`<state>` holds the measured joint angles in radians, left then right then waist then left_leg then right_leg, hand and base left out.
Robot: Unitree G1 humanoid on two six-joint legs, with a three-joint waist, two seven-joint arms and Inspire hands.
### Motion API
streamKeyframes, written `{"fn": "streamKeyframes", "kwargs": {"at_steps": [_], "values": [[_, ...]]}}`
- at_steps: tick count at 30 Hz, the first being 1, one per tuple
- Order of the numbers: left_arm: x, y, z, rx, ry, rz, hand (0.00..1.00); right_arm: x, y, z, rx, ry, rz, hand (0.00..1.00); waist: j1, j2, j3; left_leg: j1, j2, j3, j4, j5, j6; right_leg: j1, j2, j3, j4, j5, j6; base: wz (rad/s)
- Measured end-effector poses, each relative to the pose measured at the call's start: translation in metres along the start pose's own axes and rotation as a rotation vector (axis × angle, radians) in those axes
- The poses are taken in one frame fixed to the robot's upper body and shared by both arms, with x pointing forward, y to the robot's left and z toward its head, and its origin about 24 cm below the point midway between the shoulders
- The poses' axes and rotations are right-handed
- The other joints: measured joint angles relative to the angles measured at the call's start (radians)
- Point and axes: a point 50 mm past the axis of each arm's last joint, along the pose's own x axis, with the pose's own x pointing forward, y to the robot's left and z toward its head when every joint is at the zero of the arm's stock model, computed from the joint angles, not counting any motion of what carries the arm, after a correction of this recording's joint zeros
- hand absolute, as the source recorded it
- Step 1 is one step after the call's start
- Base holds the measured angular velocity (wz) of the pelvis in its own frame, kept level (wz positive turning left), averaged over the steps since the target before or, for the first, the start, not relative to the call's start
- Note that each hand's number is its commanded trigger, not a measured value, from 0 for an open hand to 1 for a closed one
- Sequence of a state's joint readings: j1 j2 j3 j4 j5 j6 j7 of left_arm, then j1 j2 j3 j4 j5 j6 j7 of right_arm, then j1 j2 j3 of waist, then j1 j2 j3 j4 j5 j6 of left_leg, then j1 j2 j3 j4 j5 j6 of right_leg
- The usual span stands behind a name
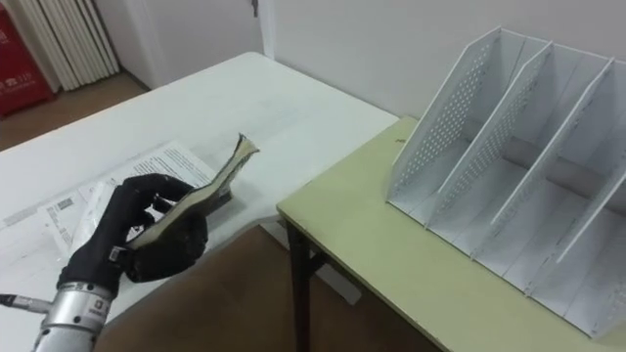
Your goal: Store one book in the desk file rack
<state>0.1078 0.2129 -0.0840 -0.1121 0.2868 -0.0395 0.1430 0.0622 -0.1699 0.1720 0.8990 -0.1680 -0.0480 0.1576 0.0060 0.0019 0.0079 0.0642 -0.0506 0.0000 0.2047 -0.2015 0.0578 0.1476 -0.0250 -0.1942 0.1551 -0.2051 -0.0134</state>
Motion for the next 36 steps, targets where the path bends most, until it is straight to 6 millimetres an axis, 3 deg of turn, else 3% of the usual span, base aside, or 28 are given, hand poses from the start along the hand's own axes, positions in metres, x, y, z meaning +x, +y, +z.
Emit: {"fn": "streamKeyframes", "kwargs": {"at_steps": [5, 9, 11, 13, 16, 24, 31, 36], "values": [[0.000, -0.002, 0.007, -0.152, -0.022, -0.022, 1.00, -0.002, 0.012, 0.012, -0.016, -0.073, 0.096, 0.00, 0.008, 0.011, -0.0030, -0.002, 0.001, 0.007, 0.000, 0.000, 0.000, -0.004, 0.000, 0.003, 0.000, 0.001, -0.001, -0.01], [0.000, 0.001, 0.018, -0.313, -0.077, -0.029, 1.00, -0.005, 0.013, 0.037, -0.009, -0.200, 0.121, 0.00, 0.013, 0.021, -0.0080, 0.007, 0.003, 0.013, 0.000, 0.000, 0.000, -0.003, -0.003, 0.015, 0.005, 0.001, -0.001, -0.08], [0.000, 0.002, 0.021, -0.386, -0.102, -0.040, 1.00, -0.008, 0.012, 0.049, 0.000, -0.259, 0.121, 0.00, 0.021, 0.018, -0.0050, 0.023, 0.003, 0.014, 0.000, 0.000, 0.000, 0.011, -0.001, 0.021, 0.005, 0.001, -0.001, -0.12], [0.000, 0.003, 0.022, -0.479, -0.118, -0.068, 1.00, -0.013, 0.008, 0.066, 0.062, -0.354, 0.122, 0.00, 0.024, 0.012, 0.0046, 0.033, 0.004, 0.014, -0.001, 0.000, 0.000, 0.027, -0.001, 0.020, 0.004, 0.001, -0.001, 0.00], [0.000, 0.004, 0.022, -0.551, -0.125, -0.110, 1.00, -0.021, 0.001, 0.087, 0.146, -0.477, 0.137, 0.00, 0.028, 0.011, 0.0088, 0.030, 0.004, 0.014, -0.003, -0.001, 0.001, 0.017, 0.000, 0.017, 0.015, 0.001, -0.001, 0.01], [-0.005, 0.006, 0.018, -0.603, -0.132, -0.190, 1.00, -0.035, -0.005, 0.112, 0.311, -0.646, 0.215, 0.00, 0.027, 0.013, 0.0082, 0.014, 0.004, 0.015, 0.019, -0.002, 0.002, 0.008, -0.001, 0.019, 0.025, 0.002, 0.000, 0.00], [-0.006, 0.007, 0.021, -0.739, -0.184, -0.294, 1.00, -0.062, -0.017, 0.150, 0.394, -0.888, 0.280, 0.00, 0.027, 0.017, 0.0031, 0.018, 0.006, 0.023, 0.017, -0.002, 0.003, -0.003, -0.001, 0.033, 0.034, 0.002, -0.001, -0.05], [-0.007, 0.005, 0.023, -0.781, -0.210, -0.354, 1.00, -0.068, -0.019, 0.155, 0.443, -0.945, 0.342, 0.00, 0.024, 0.016, 0.0035, 0.016, 0.006, 0.022, 0.018, -0.002, 0.003, -0.004, -0.007, 0.031, 0.036, 0.003, -0.001, 0.00]]}}
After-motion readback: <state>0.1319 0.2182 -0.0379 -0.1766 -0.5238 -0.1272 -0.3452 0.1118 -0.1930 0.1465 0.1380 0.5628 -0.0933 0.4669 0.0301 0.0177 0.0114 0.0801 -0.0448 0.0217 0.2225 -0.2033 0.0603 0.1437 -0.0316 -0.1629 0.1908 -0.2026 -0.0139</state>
